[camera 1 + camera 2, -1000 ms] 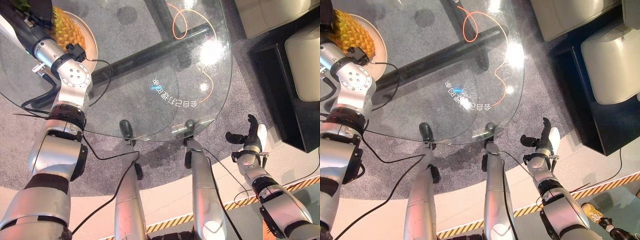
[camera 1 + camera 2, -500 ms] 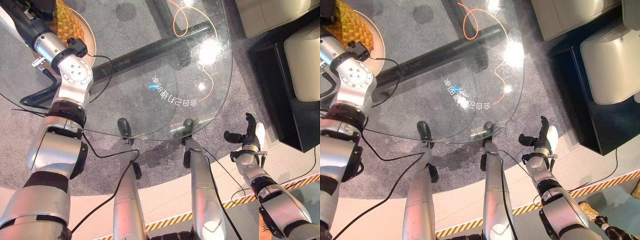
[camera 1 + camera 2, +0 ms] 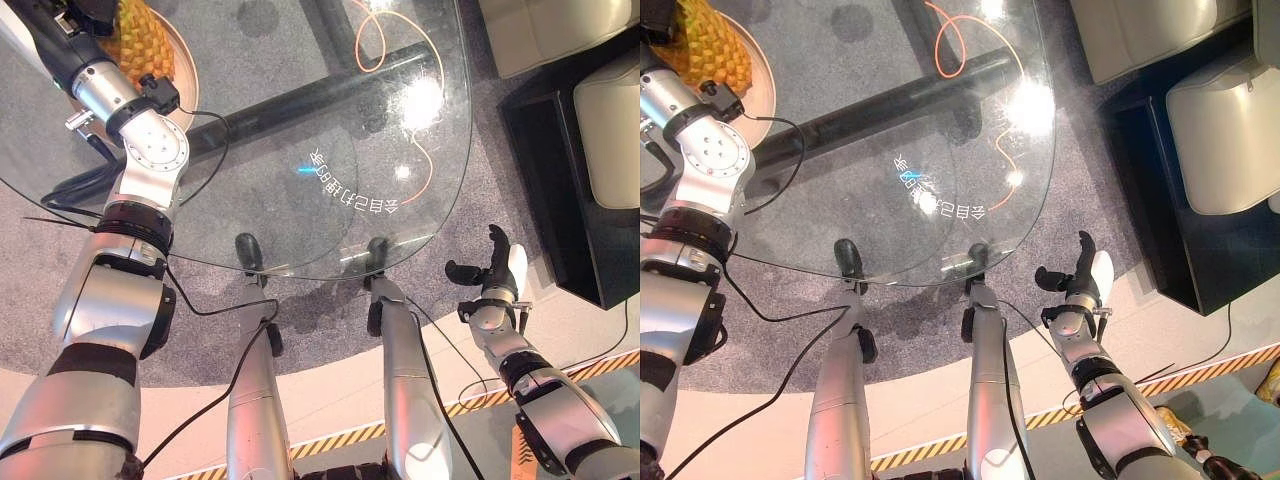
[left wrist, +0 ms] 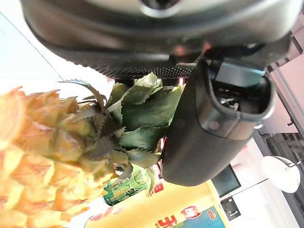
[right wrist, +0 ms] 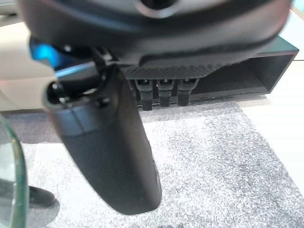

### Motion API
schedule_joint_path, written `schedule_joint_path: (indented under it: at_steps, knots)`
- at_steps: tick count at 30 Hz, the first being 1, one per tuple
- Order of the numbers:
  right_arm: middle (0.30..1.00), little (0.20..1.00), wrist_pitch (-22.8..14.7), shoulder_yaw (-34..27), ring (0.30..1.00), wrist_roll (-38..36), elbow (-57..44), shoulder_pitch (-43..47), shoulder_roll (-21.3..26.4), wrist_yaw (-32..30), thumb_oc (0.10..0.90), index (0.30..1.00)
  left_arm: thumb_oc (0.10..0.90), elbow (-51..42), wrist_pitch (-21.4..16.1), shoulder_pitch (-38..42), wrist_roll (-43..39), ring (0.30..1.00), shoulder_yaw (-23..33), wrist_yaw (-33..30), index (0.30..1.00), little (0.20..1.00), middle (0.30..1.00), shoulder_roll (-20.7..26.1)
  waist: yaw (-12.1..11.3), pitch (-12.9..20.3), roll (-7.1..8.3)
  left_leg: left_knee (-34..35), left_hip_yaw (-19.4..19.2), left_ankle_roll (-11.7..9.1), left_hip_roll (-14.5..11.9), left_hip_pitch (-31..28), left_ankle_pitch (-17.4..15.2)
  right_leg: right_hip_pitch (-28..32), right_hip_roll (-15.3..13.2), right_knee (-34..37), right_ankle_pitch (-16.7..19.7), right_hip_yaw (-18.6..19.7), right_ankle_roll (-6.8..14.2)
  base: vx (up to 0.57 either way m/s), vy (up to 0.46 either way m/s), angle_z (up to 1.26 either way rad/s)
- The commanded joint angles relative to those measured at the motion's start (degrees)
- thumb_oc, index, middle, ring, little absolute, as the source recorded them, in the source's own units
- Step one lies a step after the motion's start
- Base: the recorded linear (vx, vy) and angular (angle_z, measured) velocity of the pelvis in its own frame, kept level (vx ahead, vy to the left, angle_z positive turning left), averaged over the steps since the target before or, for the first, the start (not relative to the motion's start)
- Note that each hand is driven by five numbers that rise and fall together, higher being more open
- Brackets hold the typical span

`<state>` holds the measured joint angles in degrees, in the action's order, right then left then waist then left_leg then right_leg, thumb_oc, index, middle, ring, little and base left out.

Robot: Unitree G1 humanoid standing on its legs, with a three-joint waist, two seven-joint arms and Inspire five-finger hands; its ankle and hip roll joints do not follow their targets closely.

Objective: Pick up the fruit to the plate

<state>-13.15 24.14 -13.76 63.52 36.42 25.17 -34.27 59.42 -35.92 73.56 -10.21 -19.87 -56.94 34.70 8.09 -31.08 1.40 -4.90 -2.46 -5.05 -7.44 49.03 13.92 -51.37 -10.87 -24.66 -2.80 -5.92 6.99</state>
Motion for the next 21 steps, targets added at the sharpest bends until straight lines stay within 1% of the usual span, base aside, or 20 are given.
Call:
schedule_joint_path:
  at_steps: [1,5,8,12,21]
  knots:
    - [0.9,0.9,-0.56,-1.52,0.9,0.15,-0.67,-1.82,0.67,-4.4,0.8,0.9,0.292,-4.29,-6.77,2.67,3.63,0.465,0.4,-0.8,0.465,0.392,0.465,4.63,-2.21,1.29,2.75,-8.87,-3.07,-0.34,1.86,-1.56,-12.34,2.78,3.54,8.75,5.01,0.17,0.2,0.0,0.0,0.0]
    - [0.9,0.9,-1.09,-2.06,0.9,0.3,-0.55,-2.29,0.6,-4.59,0.8,0.9,0.289,-6.55,-7.43,0.59,5.16,0.462,0.9,-0.41,0.462,0.389,0.462,4.43,-2.73,1.29,2.58,-8.82,-2.82,-0.37,1.89,-1.51,-12.26,2.81,3.42,8.59,4.99,-0.22,0.25,0.0,0.0,0.0]
    - [0.9,0.9,-0.97,-2.41,0.9,0.3,-0.85,-2.47,0.71,-4.64,0.8,0.9,0.289,-8.02,-6.91,-0.4,6.73,0.462,0.66,-0.48,0.462,0.389,0.462,4.3,-2.96,1.29,2.56,-8.59,-2.65,-0.37,1.99,-1.62,-12.18,2.99,3.28,8.97,5.28,-0.42,0.35,0.0,0.0,0.0]
    - [0.9,0.9,-0.98,-2.82,0.9,0.03,-0.79,-2.53,0.79,-4.59,0.8,0.9,0.325,-9.44,-6.54,-1.55,8.07,0.493,0.36,-0.65,0.493,0.425,0.493,3.98,-3.18,1.29,2.52,-8.42,-2.57,-0.26,2.07,-1.74,-12.19,3.13,3.17,9.28,5.57,-0.5,0.5,0.0,0.0,0.0]
    - [0.9,0.9,-1.16,-3.48,0.9,0.31,-0.52,-2.63,1.19,-4.25,0.8,0.9,0.372,-10.23,-7.24,-3.5,8.72,0.533,0.42,0.42,0.533,0.472,0.533,3.82,-3.56,1.29,2.36,-8.51,-2.48,-0.21,2.16,-1.93,-12.2,3.44,2.79,9.28,5.71,-0.81,0.68,0.0,0.0,0.0]
